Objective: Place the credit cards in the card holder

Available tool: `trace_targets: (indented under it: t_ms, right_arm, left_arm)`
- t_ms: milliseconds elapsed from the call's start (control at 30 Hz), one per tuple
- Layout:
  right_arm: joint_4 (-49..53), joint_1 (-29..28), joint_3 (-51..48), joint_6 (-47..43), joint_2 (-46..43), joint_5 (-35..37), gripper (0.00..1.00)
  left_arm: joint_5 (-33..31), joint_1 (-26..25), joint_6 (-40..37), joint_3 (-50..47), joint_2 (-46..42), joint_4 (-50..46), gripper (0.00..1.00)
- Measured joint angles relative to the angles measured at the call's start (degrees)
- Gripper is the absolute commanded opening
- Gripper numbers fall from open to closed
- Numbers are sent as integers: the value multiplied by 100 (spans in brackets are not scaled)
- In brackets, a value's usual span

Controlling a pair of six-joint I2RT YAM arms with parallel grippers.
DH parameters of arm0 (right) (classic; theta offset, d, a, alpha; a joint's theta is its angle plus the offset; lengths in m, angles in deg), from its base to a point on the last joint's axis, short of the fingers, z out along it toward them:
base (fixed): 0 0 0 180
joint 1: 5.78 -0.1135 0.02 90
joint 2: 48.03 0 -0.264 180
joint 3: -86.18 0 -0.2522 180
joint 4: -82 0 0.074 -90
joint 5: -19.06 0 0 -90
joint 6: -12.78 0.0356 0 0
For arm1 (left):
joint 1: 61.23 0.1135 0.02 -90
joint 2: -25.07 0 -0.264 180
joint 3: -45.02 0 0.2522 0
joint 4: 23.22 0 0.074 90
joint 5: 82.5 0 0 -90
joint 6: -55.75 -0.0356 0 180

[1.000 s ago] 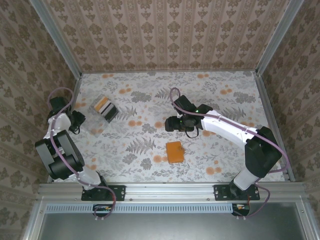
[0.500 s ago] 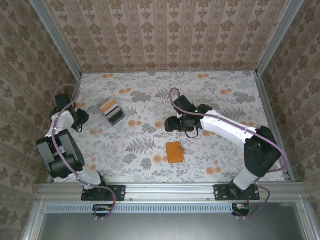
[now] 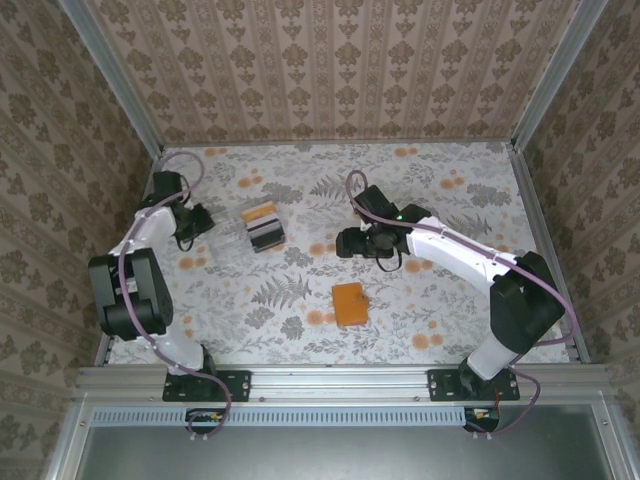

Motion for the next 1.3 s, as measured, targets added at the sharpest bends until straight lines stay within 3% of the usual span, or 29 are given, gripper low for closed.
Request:
trace_targets:
  t_ms: [300,700,867,1133,1300]
  right_arm:
    - [-2,297,-46,-339,-76,-85,73]
    - [85,894,39,-986,-131,-363,72]
    - [229,1121,763,-1499,212,-479,68]
    - [669,1285,2573,-2404,1676,-651,54]
    - [1097,1311,3659,-2863,2597,-754,52]
  left_arm:
    - [136,-1043,-339,935,826,-44,26]
    - [662,-1766,-1034,1869,1615,-129,30]
    - [944,-1980,-1432,2061,1735,-308,34]
    - [1204,-2114,-1923,2699,2129,-658,38]
    - [1257,-2127,-2026,2813,2177,-743,45]
